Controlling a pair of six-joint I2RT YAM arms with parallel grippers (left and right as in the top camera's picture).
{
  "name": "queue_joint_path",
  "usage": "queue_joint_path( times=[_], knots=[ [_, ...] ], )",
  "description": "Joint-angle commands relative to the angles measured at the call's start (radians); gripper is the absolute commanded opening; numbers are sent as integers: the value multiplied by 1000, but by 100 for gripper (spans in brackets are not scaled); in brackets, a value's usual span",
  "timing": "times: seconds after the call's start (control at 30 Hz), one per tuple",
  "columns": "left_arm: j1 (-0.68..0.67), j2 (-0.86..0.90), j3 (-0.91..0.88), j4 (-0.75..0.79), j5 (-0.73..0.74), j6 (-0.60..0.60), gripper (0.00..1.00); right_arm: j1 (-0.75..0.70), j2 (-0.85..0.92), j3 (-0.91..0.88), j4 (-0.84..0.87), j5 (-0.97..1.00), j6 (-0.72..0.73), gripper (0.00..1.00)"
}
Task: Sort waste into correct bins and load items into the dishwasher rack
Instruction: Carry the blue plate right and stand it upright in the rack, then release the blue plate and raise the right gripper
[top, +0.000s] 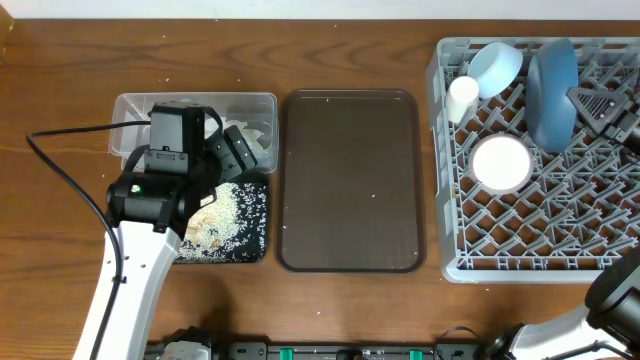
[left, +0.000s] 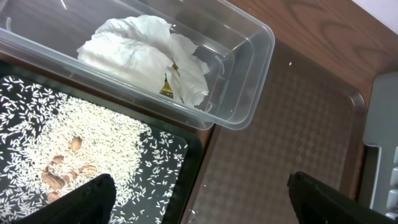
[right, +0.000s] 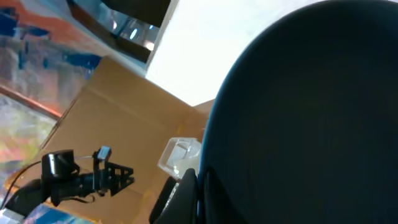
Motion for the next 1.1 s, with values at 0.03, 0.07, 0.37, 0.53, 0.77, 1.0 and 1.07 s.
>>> queue_joint_path(
  times=[0.03, 0.07, 0.37, 0.53, 0.77, 1.0, 1.07],
  knots=[
    [3, -7, 21, 0, -19, 2, 91, -15, 39, 10, -21, -11, -31, 1],
    [3, -7, 21, 0, -19, 2, 91, -20, 39, 10, -20, -10, -30, 1],
    [3, -7, 21, 0, -19, 2, 91, -129, 38, 11, -19, -10, 56, 24],
    [3, -7, 21, 0, -19, 2, 91, -204, 38, 11, -19, 6, 113, 45],
    [3, -7, 21, 0, -19, 2, 91, -285, 38, 11, 23, 110, 308, 72],
    [3, -7, 21, 0, -19, 2, 91, -263, 38, 11, 23, 269, 308, 83],
    [3, -7, 21, 0, -19, 2, 91, -235, 38, 11, 23, 319, 286, 85]
  ],
)
